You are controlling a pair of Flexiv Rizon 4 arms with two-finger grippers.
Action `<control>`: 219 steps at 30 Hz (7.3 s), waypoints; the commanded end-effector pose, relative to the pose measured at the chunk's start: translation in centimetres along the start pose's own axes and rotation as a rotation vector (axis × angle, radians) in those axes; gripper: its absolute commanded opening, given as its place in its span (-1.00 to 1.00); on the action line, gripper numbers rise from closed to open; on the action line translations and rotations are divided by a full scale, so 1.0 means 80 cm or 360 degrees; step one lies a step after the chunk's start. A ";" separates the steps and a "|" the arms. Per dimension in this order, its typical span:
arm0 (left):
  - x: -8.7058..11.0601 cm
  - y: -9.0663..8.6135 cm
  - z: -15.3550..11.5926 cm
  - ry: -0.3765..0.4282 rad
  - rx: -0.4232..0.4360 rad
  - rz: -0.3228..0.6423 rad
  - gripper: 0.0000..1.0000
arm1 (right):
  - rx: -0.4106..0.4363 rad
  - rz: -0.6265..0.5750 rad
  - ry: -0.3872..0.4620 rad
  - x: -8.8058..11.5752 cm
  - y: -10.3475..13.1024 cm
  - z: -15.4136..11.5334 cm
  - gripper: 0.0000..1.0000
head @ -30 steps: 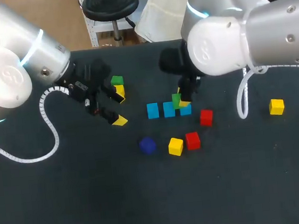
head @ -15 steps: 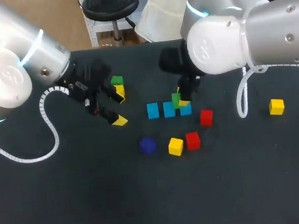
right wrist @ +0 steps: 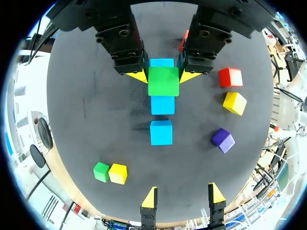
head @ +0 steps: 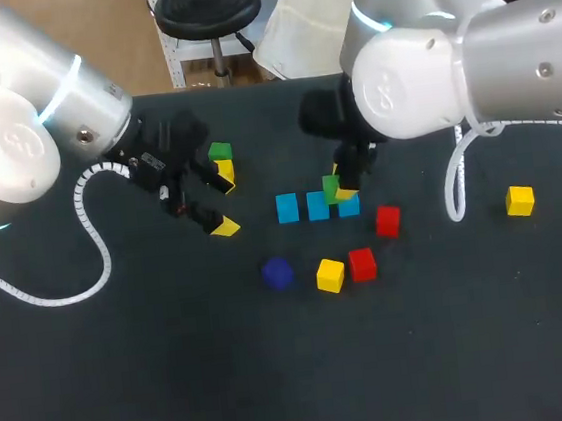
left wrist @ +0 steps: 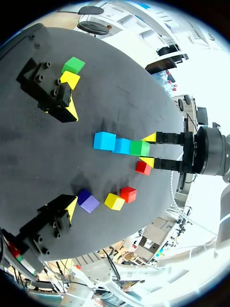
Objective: Place the blue cubes, place green cubes on the blue cubes, place the yellow cubes on the green cubes, then place the red cubes on the yellow cubes, and place purple cube on the red cubes.
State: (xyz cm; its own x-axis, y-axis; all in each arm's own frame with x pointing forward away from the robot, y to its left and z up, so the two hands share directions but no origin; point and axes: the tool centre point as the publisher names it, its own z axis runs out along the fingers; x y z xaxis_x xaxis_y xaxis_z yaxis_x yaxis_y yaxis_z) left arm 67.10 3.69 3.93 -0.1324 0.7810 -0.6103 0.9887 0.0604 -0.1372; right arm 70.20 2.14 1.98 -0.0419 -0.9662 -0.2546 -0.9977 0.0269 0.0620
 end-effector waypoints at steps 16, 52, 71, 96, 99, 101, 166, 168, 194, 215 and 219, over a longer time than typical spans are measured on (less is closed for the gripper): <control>0.001 0.000 0.000 -0.0005 0.0001 0.0005 1.00 | -0.0023 -0.0008 -0.0010 -0.001 -0.003 0.001 -0.51; 0.001 0.000 0.000 -0.0005 0.0001 0.0005 1.00 | -0.0013 -0.0020 -0.0340 0.043 -0.013 -0.033 1.00; 0.001 0.000 0.000 -0.0005 0.0001 0.0005 1.00 | 0.0142 -0.0071 -0.0704 0.122 -0.016 -0.069 1.00; -0.024 0.080 -0.062 0.0189 -0.0145 0.0168 1.00 | 0.0126 -0.0114 -0.0720 0.128 -0.017 -0.069 1.00; -0.018 0.098 -0.069 0.0223 -0.0168 0.0189 1.00 | 0.0126 -0.0114 -0.0720 0.128 -0.017 -0.069 1.00; -0.011 0.109 -0.068 0.0241 -0.0174 0.0198 1.00 | 0.0126 -0.0114 -0.0720 0.128 -0.017 -0.069 1.00; 0.030 0.227 0.004 0.0406 0.0075 0.0719 -0.06 | 0.0126 -0.0114 -0.0720 0.128 -0.017 -0.069 1.00; 0.030 0.227 0.005 0.0406 0.0076 0.0721 -0.15 | 0.0126 -0.0114 -0.0720 0.128 -0.017 -0.069 1.00; 0.039 0.229 0.000 0.0398 0.0058 0.0703 -0.51 | 0.0126 -0.0114 -0.0720 0.128 -0.017 -0.069 1.00; -0.012 0.170 -0.031 0.0309 -0.0035 0.0317 -1.00 | 0.0126 -0.0114 -0.0720 0.128 -0.017 -0.069 1.00; -0.037 0.141 -0.030 0.0300 -0.0053 0.0315 -1.00 | 0.0126 -0.0114 -0.0720 0.128 -0.017 -0.069 1.00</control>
State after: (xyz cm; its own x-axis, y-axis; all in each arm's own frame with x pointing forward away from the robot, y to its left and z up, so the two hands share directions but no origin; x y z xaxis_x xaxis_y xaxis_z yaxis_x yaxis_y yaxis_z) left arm 81.69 4.23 4.92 0.0717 0.8735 -0.4815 0.9902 -0.1202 -0.0705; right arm 71.26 -9.18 4.72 0.0253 -0.7599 -0.6496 -0.9991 0.0027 -0.0420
